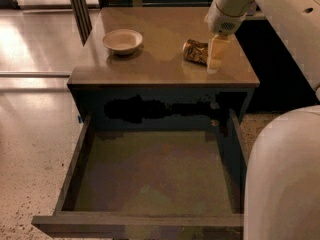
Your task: Place orange can into top drawer
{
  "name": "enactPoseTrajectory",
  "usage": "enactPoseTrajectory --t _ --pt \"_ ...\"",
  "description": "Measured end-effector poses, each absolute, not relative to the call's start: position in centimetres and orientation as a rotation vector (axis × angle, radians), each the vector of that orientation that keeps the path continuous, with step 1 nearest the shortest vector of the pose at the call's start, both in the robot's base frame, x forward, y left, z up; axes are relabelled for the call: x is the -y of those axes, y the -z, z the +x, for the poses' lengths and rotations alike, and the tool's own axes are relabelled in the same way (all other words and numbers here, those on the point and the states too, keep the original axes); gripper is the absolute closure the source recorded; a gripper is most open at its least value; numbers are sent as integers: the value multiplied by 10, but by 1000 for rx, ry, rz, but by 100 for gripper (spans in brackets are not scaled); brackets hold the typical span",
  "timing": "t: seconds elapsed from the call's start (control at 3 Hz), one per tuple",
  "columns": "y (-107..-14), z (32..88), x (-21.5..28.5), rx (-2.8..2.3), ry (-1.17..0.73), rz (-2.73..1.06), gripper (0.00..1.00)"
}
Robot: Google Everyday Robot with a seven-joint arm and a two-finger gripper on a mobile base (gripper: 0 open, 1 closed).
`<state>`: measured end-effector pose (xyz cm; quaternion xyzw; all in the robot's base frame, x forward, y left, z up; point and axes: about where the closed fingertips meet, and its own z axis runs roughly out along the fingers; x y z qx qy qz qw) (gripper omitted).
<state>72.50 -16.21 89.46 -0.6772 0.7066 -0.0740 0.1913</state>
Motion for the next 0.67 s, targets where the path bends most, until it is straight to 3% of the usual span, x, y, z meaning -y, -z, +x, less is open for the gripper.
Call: enactPoseTrajectory --t 0.67 --pt "-883 747 148 -1958 178 -1910 0"
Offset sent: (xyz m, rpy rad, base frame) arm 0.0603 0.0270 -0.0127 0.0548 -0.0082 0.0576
